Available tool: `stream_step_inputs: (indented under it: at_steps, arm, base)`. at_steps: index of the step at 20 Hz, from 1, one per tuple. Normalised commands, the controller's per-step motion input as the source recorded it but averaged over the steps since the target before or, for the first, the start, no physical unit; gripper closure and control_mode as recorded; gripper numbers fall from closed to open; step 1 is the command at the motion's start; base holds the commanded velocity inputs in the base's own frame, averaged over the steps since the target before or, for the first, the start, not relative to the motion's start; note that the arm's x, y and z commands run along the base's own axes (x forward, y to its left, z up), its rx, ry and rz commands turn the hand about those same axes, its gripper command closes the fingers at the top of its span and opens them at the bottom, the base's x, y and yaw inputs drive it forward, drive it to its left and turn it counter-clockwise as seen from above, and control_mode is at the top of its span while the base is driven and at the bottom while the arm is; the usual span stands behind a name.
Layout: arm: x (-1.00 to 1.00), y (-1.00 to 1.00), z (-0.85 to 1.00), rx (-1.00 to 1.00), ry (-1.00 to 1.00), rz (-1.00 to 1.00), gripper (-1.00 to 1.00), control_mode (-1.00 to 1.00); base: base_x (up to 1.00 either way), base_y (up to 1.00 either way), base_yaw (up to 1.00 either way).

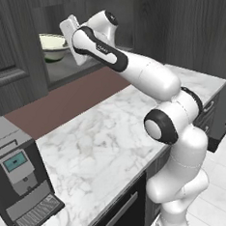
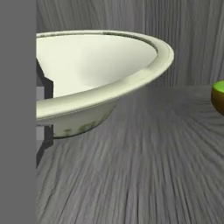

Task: Pick the mug and place it in the sink. Pick the bowl and place it in the open cabinet and then close the cabinet.

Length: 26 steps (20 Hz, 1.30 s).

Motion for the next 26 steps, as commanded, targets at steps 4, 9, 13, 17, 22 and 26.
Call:
stream_step_inputs:
  at_steps: [4, 9, 13, 17, 22, 26]
  arm:
    - [0.01, 0.0, 0.0, 0.0, 0.0, 0.0, -1.0, -1.0]
    - [0.0, 0.0, 0.04, 0.0, 0.0, 0.0, -1.0, -1.0]
    - [0.0, 0.0, 0.09, 0.0, 0.0, 0.0, -1.0, -1.0]
    - [0.0, -0.02, 0.09, 0.0, 0.0, 0.0, -1.0, -1.0]
    - [-0.16, -0.1, 0.12, 0.0, 0.0, 0.0, -1.0, -1.0]
    - [-0.53, -0.2, 0.0, 0.0, 0.0, 0.0, -1.0, -1.0]
  base:
    - [0.0, 0.0, 0.0]
    - [0.0, 0.0, 0.0]
    - [0.0, 0.0, 0.0]
    - [0.0, 0.0, 0.0]
    - [0.0, 0.0, 0.0]
    - [0.0, 0.0, 0.0]
